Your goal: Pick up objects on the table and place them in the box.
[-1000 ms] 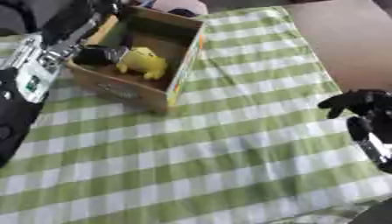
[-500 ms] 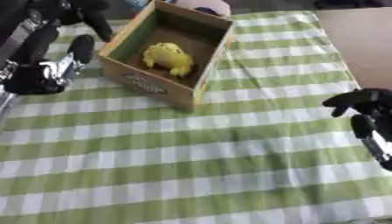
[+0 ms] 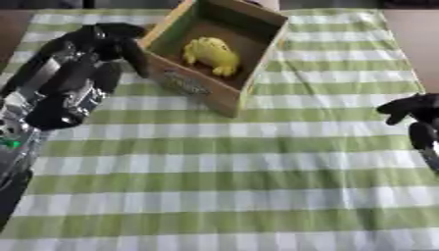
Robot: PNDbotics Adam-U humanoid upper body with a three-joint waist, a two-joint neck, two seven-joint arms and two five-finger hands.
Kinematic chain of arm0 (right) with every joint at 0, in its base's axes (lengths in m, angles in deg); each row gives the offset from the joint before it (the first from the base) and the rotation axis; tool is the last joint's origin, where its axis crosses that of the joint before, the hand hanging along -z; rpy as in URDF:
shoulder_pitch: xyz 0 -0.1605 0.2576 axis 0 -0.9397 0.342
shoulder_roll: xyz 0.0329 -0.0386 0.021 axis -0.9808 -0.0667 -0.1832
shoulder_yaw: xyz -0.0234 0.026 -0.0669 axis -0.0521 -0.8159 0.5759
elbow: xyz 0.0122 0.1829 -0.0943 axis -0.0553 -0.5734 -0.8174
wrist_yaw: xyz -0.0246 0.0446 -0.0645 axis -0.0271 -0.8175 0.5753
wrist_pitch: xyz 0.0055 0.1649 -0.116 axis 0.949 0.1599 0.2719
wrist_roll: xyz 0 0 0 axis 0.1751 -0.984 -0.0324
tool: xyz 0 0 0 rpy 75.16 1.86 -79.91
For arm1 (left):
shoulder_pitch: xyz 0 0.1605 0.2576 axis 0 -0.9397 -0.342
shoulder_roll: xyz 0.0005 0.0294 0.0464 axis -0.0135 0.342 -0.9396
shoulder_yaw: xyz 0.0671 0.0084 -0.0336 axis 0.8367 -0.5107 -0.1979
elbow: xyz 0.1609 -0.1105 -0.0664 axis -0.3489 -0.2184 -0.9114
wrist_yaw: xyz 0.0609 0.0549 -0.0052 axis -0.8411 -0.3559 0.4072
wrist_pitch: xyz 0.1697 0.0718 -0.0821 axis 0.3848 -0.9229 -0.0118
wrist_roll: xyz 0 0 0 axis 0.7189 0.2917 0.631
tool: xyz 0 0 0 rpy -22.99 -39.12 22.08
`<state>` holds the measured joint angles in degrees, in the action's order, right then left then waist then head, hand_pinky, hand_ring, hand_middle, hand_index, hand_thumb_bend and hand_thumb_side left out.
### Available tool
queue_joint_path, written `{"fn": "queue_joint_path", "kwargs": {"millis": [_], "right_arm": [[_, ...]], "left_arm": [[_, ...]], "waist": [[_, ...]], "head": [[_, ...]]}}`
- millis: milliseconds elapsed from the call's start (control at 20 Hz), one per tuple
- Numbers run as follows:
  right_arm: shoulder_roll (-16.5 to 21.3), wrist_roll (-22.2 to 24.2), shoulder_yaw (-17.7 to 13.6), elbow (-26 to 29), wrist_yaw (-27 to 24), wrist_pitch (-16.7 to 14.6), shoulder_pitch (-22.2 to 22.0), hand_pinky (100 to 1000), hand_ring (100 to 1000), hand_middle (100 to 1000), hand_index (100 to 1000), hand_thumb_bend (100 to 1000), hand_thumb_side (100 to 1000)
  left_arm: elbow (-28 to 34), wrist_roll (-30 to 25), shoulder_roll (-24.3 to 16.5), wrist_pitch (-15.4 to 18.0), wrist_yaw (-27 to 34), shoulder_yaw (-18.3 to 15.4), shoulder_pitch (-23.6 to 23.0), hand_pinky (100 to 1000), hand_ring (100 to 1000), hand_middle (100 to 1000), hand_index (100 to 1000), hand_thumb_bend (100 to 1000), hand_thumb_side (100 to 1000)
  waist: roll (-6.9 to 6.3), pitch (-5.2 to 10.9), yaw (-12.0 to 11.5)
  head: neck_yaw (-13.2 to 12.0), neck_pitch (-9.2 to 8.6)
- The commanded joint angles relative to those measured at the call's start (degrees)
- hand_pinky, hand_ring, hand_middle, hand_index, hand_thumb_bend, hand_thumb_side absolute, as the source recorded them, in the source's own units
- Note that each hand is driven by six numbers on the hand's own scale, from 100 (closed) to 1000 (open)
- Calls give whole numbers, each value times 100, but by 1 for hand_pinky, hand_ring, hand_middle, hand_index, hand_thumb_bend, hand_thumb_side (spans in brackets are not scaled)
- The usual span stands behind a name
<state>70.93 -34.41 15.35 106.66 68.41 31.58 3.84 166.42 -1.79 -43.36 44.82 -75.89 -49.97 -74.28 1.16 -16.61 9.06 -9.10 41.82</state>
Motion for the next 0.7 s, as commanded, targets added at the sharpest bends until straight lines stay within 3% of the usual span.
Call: {"fn": "queue_joint_path", "kwargs": {"millis": [50,700], "right_arm": [[39,-46,-76,45,26,6,23,782,733,536,749,100,529],[17,-65,-102,34,40,24,28,782,732,535,749,100,529]], "left_arm": [[111,-283,144,-10,47,-22,-62,631,574,576,881,100,702],[111,-768,662,-191,-359,128,-404,628,573,576,887,100,786]], "waist": [[-6,107,-13],[-40,142,-43]], "head": [[-1,90],[72,217]]}}
